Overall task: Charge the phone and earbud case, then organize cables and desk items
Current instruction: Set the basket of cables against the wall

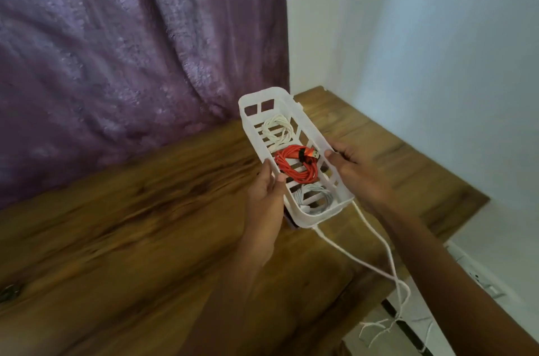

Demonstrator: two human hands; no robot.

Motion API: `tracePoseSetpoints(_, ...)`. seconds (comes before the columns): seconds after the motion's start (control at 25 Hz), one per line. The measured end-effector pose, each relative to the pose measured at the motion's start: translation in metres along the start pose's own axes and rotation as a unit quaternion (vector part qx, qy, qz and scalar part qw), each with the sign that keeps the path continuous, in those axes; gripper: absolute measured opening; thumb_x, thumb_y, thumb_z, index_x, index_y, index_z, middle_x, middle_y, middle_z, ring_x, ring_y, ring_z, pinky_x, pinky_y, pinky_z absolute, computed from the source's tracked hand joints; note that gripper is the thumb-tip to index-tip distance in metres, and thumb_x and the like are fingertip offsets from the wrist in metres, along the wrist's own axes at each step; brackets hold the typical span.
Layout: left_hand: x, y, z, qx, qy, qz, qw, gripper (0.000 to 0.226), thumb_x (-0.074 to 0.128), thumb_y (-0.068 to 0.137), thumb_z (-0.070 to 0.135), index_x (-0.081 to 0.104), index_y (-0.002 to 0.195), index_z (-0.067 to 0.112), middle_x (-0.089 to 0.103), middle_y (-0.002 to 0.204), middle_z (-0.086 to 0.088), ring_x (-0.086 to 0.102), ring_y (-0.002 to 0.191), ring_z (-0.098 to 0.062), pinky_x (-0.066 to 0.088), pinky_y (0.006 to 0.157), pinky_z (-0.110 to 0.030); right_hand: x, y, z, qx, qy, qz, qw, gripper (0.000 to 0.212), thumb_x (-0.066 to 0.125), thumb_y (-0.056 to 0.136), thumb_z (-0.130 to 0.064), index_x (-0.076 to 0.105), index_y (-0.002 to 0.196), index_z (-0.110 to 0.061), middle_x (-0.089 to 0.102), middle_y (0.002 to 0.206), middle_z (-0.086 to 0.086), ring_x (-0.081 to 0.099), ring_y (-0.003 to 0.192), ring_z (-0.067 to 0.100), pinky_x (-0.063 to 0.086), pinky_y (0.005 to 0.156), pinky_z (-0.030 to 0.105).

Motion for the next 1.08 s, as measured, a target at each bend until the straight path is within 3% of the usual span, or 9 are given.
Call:
tracePoseSetpoints(0.12, 0.058, 0.030, 0.013, 0.025, 0.020, -0.047, 0.998, 0.039, 0.043, 0.097, 0.021, 0.045, 0.134, 0.032, 0.058, 0.128, 0.010, 0.055, 0.114, -0.008, 0.047, 0.098, -0.036, -0.061, 0.028, 0.005, 0.009, -0.011, 0.046, 0.999, 0.025, 0.045, 0.096, -0.014, 0.066, 0.103, -0.027, 0.069, 0.101, 0.007, 0.063, 0.096, 0.025, 0.051, 0.087, 0.040)
tracePoseSetpoints(0.24, 0.120, 0.060, 0.019, 0.037, 0.022, -0.072, 0.996, 0.040, 0.043, 0.097, 0.018, 0.045, 0.135, 0.030, 0.059, 0.127, 0.008, 0.056, 0.115, -0.009, 0.045, 0.100, -0.038, -0.126, 0.054, 0.011, -0.006, -0.047, 0.109, 0.993, 0.025, 0.050, 0.093, -0.010, 0.066, 0.112, -0.014, 0.069, 0.103, 0.006, 0.064, 0.092, 0.023, 0.051, 0.080, 0.033)
tracePoseSetpoints(0.48, 0.226, 0.114, -0.011, -0.030, 0.016, -0.071, 0.997, 0.041, 0.044, 0.096, 0.017, 0.043, 0.136, 0.027, 0.060, 0.125, 0.006, 0.058, 0.112, -0.011, 0.050, 0.091, -0.030, -0.218, 0.108, 0.046, -0.027, -0.140, 0.144, 0.979, 0.025, 0.057, 0.090, -0.011, 0.066, 0.113, -0.011, 0.070, 0.104, 0.006, 0.064, 0.081, 0.015, 0.048, 0.065, 0.019)
tracePoseSetpoints(0.6, 0.253, 0.131, -0.033, -0.050, 0.021, -0.063, 0.997, 0.043, 0.042, 0.097, 0.015, 0.040, 0.138, 0.027, 0.058, 0.129, 0.004, 0.057, 0.113, -0.010, 0.050, 0.089, -0.027, -0.234, 0.127, 0.074, -0.030, -0.214, 0.130, 0.968, 0.029, 0.056, 0.090, -0.008, 0.062, 0.118, -0.008, 0.069, 0.110, 0.007, 0.064, 0.090, 0.014, 0.046, 0.073, 0.013)
tracePoseSetpoints(0.72, 0.265, 0.141, -0.048, -0.053, 0.027, -0.049, 0.997, 0.042, 0.041, 0.097, 0.012, 0.042, 0.136, 0.029, 0.059, 0.126, 0.007, 0.058, 0.110, -0.007, 0.052, 0.086, -0.023, -0.238, 0.139, 0.096, -0.016, -0.263, 0.115, 0.958, 0.034, 0.052, 0.092, -0.008, 0.054, 0.126, -0.005, 0.063, 0.121, 0.010, 0.061, 0.106, 0.021, 0.045, 0.093, 0.023)
tracePoseSetpoints(0.88, 0.267, 0.151, -0.065, -0.066, 0.039, -0.023, 0.997, 0.047, 0.043, 0.097, 0.014, 0.036, 0.140, 0.030, 0.053, 0.135, 0.004, 0.052, 0.120, -0.013, 0.050, 0.095, -0.037, -0.226, 0.149, 0.103, -0.024, -0.368, 0.063, 0.927, 0.038, 0.048, 0.093, -0.006, 0.049, 0.131, -0.005, 0.058, 0.128, 0.012, 0.055, 0.115, 0.023, 0.039, 0.098, 0.025)
tracePoseSetpoints(1.0, 0.270, 0.152, -0.069, -0.070, 0.042, -0.012, 0.997, 0.048, 0.041, 0.097, 0.012, 0.032, 0.142, 0.027, 0.055, 0.132, 0.004, 0.057, 0.110, -0.007, 0.054, 0.079, -0.018, -0.216, 0.154, 0.107, -0.037, -0.454, 0.004, 0.890, 0.046, 0.050, 0.093, -0.011, 0.040, 0.138, -0.009, 0.049, 0.138, 0.007, 0.048, 0.124, 0.020, 0.035, 0.104, 0.025)
tracePoseSetpoints(1.08, 0.273, 0.152, -0.071, -0.075, 0.046, -0.008, 0.996, 0.048, 0.040, 0.098, 0.013, 0.031, 0.143, 0.026, 0.055, 0.132, 0.003, 0.058, 0.110, -0.008, 0.053, 0.077, -0.018, -0.213, 0.155, 0.108, -0.039, -0.497, -0.016, 0.867, 0.048, 0.052, 0.092, -0.017, 0.039, 0.138, -0.010, 0.048, 0.138, 0.006, 0.047, 0.124, 0.019, 0.036, 0.103, 0.024)
Point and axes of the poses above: each hand's wrist, its own y-axis towards the middle knuckle, its own x-axis out of the palm, z = x × y, the point moved 9 cm from there along y, towards the middle knuckle
